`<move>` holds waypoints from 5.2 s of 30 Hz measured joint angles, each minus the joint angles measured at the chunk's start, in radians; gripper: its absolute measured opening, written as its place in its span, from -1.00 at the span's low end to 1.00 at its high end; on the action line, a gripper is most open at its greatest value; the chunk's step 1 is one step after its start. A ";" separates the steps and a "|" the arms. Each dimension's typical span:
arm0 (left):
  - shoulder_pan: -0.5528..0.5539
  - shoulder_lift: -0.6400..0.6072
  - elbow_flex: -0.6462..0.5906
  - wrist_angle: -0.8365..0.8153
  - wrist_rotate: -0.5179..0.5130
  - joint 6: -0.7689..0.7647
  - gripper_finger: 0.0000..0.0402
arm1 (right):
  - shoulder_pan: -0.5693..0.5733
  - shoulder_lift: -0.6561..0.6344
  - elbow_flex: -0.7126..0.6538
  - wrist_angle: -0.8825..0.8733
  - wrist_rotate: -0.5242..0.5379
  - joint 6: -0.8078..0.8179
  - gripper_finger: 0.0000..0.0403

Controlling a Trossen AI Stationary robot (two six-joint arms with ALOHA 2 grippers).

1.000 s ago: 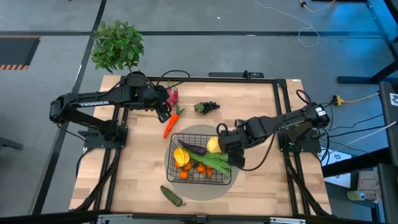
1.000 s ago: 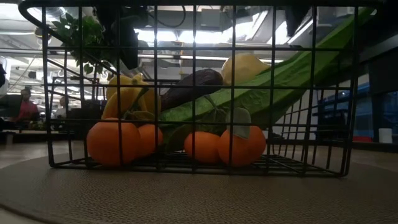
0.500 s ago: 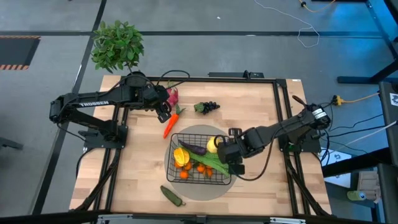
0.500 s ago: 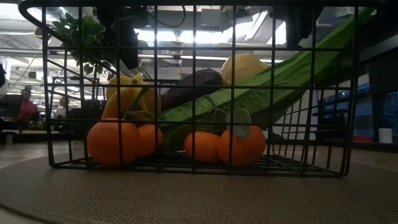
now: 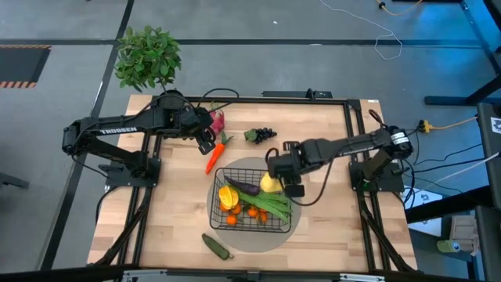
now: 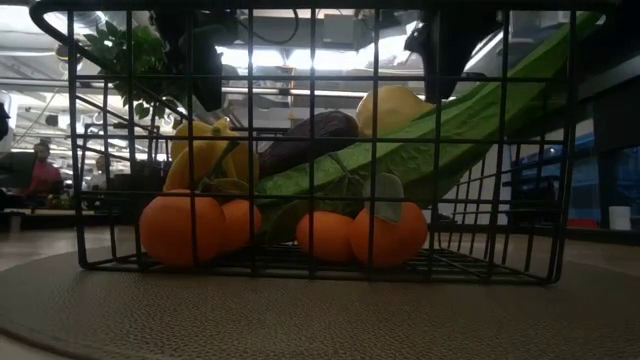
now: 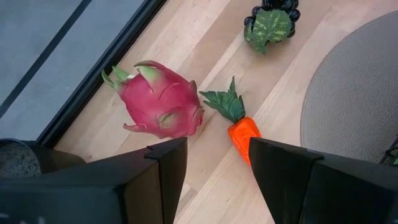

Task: Build produce basket
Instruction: Adjust the black basket, then put the grapes into the black basket

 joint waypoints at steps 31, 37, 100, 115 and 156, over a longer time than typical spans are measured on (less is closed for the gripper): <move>0.000 0.000 0.000 -0.001 -0.044 0.022 -0.19 | -0.070 -0.432 -0.547 0.546 -0.087 0.159 -0.23; 0.000 0.000 0.000 -0.001 -0.043 0.020 -0.19 | -0.067 -0.375 -0.555 0.630 -0.121 0.129 -0.23; 0.000 0.000 0.000 0.000 -0.044 0.014 -0.19 | -0.161 -0.316 -0.522 0.420 0.091 0.078 -0.23; 0.000 0.000 0.000 0.000 -0.044 0.015 -0.19 | -0.249 -0.317 -0.490 0.591 0.090 -0.199 -0.23; 0.136 0.566 0.001 0.847 0.435 0.350 -0.09 | -0.380 -0.439 -0.294 0.260 -0.019 -0.025 -0.23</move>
